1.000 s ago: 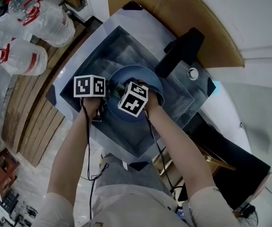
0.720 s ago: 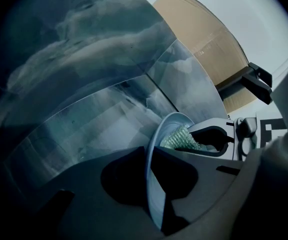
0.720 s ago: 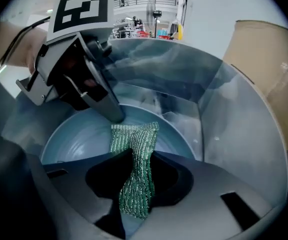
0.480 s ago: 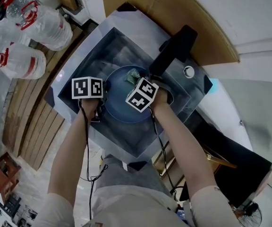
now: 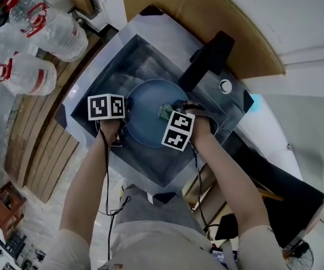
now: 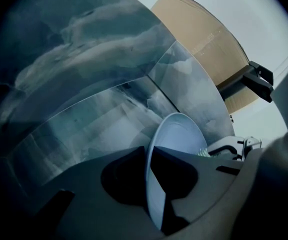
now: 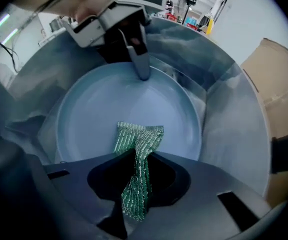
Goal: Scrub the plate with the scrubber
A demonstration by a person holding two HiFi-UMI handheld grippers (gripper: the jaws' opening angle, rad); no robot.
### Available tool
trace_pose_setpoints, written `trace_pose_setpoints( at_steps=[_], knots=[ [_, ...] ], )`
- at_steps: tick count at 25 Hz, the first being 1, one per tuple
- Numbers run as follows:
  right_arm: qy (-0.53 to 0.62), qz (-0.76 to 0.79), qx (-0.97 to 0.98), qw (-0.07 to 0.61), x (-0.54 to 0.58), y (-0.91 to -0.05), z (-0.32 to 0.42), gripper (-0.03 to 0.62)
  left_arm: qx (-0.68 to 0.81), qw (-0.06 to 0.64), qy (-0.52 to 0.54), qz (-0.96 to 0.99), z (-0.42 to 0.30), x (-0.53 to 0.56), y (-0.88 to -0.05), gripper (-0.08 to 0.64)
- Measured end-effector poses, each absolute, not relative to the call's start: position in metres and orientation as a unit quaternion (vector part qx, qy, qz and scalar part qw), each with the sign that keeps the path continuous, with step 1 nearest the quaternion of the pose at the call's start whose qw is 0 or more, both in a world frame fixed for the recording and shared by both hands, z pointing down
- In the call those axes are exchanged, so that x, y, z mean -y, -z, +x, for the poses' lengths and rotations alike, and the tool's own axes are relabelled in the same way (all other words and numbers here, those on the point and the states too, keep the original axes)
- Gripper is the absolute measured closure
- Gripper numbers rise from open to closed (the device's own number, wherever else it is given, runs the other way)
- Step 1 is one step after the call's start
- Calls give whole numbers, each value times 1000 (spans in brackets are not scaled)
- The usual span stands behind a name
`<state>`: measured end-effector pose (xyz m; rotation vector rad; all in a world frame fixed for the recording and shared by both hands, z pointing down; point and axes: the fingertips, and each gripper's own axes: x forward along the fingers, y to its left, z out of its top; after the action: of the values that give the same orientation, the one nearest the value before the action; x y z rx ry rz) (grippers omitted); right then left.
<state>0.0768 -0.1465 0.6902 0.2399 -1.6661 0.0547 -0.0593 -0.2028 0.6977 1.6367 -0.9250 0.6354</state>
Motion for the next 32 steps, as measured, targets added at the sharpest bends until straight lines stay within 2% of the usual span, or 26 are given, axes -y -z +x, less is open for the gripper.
trace_pose_setpoints(
  at_steps=[9,13,16,22,27,32],
  knots=[
    [-26,33,799,600,96,-692,-7,485,395,568,-249,678,-61,200,-699,508],
    [-66,85,815,569,128,-693,-17,479,402,576,-232,673,-62,202,-699,505],
    [-75,148,815,555,167,-693,-14,479,405,591,-214,664,-63,201,-699,502],
    [21,224,793,567,212,-690,-5,482,408,587,-216,665,-64,202,-698,502],
    [-6,308,780,545,238,-688,29,483,409,582,-221,667,-63,202,-699,502],
    [-7,298,741,602,235,-691,73,488,412,574,-225,672,-64,202,-699,503]
  ],
)
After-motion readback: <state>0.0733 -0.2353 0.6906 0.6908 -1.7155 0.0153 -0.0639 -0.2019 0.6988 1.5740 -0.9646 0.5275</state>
